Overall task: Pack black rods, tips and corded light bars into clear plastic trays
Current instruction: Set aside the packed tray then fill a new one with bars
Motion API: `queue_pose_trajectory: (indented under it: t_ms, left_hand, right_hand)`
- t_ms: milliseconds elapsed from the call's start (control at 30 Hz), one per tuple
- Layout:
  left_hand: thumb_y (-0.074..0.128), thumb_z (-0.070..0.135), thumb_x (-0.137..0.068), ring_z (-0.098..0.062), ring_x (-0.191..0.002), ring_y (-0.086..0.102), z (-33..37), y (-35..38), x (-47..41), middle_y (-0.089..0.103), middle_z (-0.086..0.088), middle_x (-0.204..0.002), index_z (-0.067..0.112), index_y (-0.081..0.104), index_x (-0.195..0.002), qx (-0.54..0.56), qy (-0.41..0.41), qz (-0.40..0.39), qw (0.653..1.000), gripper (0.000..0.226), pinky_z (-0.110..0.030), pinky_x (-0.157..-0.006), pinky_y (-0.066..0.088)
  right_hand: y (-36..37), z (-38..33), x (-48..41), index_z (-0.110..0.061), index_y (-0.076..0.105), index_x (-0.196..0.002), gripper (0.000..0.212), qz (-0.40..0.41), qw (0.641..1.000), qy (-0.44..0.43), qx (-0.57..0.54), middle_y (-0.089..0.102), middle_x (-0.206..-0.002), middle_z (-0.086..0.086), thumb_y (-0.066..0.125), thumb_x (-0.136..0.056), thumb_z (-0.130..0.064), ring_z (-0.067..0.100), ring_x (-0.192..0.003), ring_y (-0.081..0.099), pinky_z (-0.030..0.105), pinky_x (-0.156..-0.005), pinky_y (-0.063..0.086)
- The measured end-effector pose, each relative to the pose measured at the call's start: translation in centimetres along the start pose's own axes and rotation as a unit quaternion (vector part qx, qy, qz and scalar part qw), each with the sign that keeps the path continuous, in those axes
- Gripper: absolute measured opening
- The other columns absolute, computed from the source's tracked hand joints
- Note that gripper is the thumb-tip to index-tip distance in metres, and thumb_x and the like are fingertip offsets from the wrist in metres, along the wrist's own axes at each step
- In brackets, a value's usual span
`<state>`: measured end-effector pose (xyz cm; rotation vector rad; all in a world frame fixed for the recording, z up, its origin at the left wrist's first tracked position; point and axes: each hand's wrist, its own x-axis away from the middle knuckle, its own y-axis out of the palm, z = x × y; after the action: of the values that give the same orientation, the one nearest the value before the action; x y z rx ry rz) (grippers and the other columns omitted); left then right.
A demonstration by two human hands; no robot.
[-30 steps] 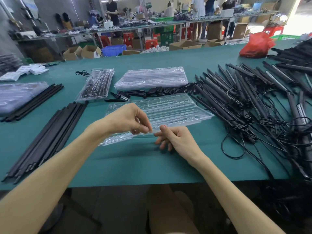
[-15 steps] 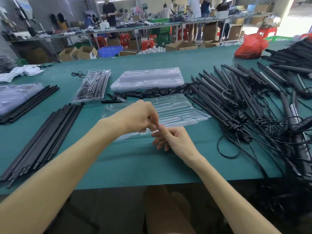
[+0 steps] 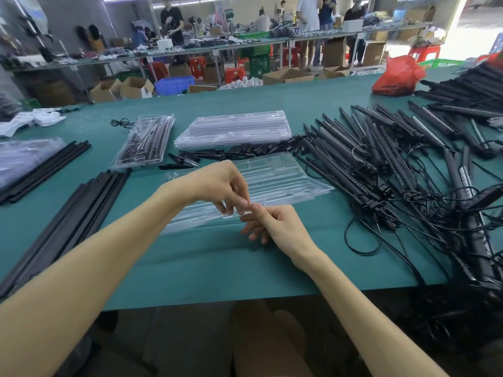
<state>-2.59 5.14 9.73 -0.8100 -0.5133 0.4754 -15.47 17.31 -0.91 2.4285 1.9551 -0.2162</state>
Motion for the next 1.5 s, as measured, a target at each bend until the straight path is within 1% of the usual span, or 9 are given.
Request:
queue_pose_trajectory:
  t_ms: [200, 433, 567, 800, 1133, 1233, 1300, 1400, 1500]
  left_hand:
    - [0.078, 0.007, -0.086, -0.014, -0.059, 0.067, -0.2, -0.2, -0.2, 0.075, -0.005, -0.072, 0.01, 0.078, -0.082, 0.03, -0.022, -0.015, 0.999, 0.005, -0.029, -0.061, 0.058]
    - [0.078, 0.009, -0.086, -0.019, -0.066, 0.068, -0.3, -0.4, -0.1, 0.075, -0.006, -0.074, 0.008, 0.079, -0.086, 0.03, -0.008, -0.023, 0.999, 0.001, -0.037, -0.069, 0.062]
    - [0.078, 0.009, -0.085, -0.019, -0.068, 0.069, -0.1, -0.6, -0.1, 0.076, -0.008, -0.077, 0.005, 0.078, -0.09, 0.018, -0.003, -0.027, 0.999, 0.006, -0.038, -0.07, 0.063]
    - [0.079, 0.008, -0.084, -0.019, -0.067, 0.069, -0.4, -0.7, -0.2, 0.076, -0.007, -0.075, 0.006, 0.079, -0.09, 0.024, 0.001, -0.027, 0.999, 0.006, -0.035, -0.066, 0.061]
    - [0.079, 0.01, -0.085, -0.021, -0.07, 0.069, -0.1, -0.8, 0.3, 0.076, -0.008, -0.076, 0.006, 0.079, -0.091, 0.018, 0.006, -0.023, 1.0, 0.008, -0.03, -0.063, 0.059]
    - [0.077, 0.014, -0.088, -0.015, -0.07, 0.069, 0.4, -0.8, 0.8, 0.075, -0.001, -0.075, 0.008, 0.079, -0.096, -0.018, 0.017, -0.031, 0.999, 0.01, -0.029, -0.065, 0.06]
    - [0.072, 0.015, -0.09, -0.011, -0.065, 0.067, 0.9, -0.5, 1.1, 0.074, 0.003, -0.072, 0.01, 0.078, -0.095, -0.069, 0.033, -0.022, 0.997, 0.009, -0.031, -0.064, 0.06]
    - [0.067, 0.015, -0.087, -0.018, -0.061, 0.069, 1.5, 0.4, 1.5, 0.073, 0.0, -0.07, 0.013, 0.077, -0.089, -0.148, 0.05, 0.011, 0.988, 0.01, -0.038, -0.065, 0.06]
    - [0.067, 0.014, -0.087, -0.022, -0.062, 0.069, 1.9, 0.7, 1.7, 0.072, 0.001, -0.068, 0.014, 0.076, -0.089, -0.175, 0.058, 0.028, 0.982, 0.009, -0.04, -0.067, 0.059]
  right_hand:
    - [0.0, 0.1, 0.0, -0.003, 0.076, -0.1, 0.047, -0.003, 1.0, -0.001, -0.002, 0.077, -0.081, 0.01, 0.053, -0.1, -0.045, 0.017, -0.066, 0.069, 0.024, -0.056, 0.049]
    - [0.1, 0.1, -0.1, -0.004, 0.076, -0.099, 0.056, -0.006, 1.0, -0.005, -0.01, 0.077, -0.08, 0.01, 0.053, -0.091, -0.054, 0.019, -0.066, 0.069, 0.023, -0.055, 0.048]
    - [0.0, 0.0, -0.2, -0.004, 0.076, -0.1, 0.048, -0.005, 1.0, -0.003, -0.006, 0.077, -0.08, 0.009, 0.054, -0.098, -0.047, 0.018, -0.066, 0.069, 0.023, -0.055, 0.049]
    - [0.0, -0.2, -0.1, -0.001, 0.075, -0.102, 0.042, -0.001, 1.0, -0.002, 0.0, 0.077, -0.082, 0.011, 0.052, -0.103, -0.036, 0.018, -0.065, 0.068, 0.023, -0.055, 0.049]
    - [0.0, -0.2, -0.1, -0.003, 0.075, -0.102, 0.043, -0.004, 1.0, 0.001, -0.006, 0.077, -0.082, 0.009, 0.053, -0.102, -0.039, 0.017, -0.065, 0.069, 0.022, -0.055, 0.049]
    - [-0.1, -0.3, 0.0, -0.004, 0.075, -0.101, 0.042, -0.002, 1.0, -0.001, -0.005, 0.077, -0.082, 0.008, 0.054, -0.101, -0.04, 0.017, -0.065, 0.07, 0.023, -0.055, 0.049]
    - [-0.1, -0.4, 0.0, -0.004, 0.075, -0.101, 0.041, 0.001, 1.0, -0.002, -0.01, 0.077, -0.082, 0.008, 0.054, -0.101, -0.039, 0.018, -0.065, 0.07, 0.023, -0.054, 0.049]
    - [-0.1, -0.4, 0.1, -0.003, 0.075, -0.101, 0.041, 0.004, 1.0, 0.0, -0.012, 0.077, -0.081, 0.009, 0.055, -0.101, -0.038, 0.018, -0.065, 0.07, 0.024, -0.054, 0.049]
    - [-0.1, -0.5, 0.2, -0.003, 0.075, -0.099, 0.042, 0.006, 1.0, -0.004, -0.013, 0.076, -0.08, 0.01, 0.055, -0.101, -0.04, 0.019, -0.066, 0.07, 0.024, -0.055, 0.049]
